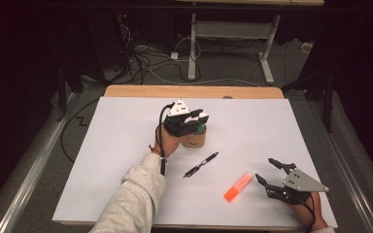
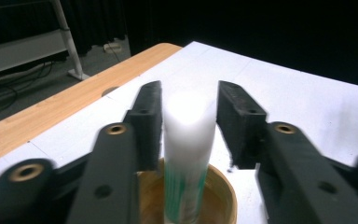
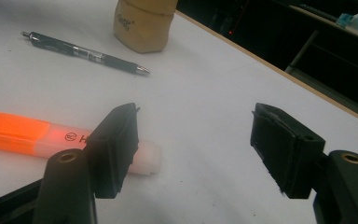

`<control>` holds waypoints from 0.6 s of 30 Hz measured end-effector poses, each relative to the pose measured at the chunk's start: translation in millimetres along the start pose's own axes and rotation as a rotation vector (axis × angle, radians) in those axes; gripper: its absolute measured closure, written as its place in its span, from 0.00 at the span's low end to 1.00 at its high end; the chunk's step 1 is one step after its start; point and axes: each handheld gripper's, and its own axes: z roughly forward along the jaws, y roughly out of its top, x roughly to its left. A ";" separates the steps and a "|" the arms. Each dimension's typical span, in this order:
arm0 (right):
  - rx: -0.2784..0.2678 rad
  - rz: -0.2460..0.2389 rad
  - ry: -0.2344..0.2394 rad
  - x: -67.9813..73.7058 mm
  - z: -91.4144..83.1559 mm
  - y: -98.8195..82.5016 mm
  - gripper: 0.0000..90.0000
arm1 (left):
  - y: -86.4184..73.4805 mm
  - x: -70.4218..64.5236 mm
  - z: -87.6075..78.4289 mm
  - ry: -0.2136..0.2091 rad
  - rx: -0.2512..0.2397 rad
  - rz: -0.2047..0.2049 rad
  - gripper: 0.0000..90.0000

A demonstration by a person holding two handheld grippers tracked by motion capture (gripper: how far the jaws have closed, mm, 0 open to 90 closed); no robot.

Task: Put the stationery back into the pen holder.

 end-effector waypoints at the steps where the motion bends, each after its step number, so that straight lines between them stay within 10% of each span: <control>1: 0.002 -0.001 0.002 0.1 0.1 0.0 0.36 | 0.9 -0.7 -0.9 0.002 0.002 0.007 0.63; 18: 0.003 -0.001 0.001 -0.1 -0.1 0.0 0.36 | 12.9 -20.9 -26.2 0.034 0.024 0.131 0.50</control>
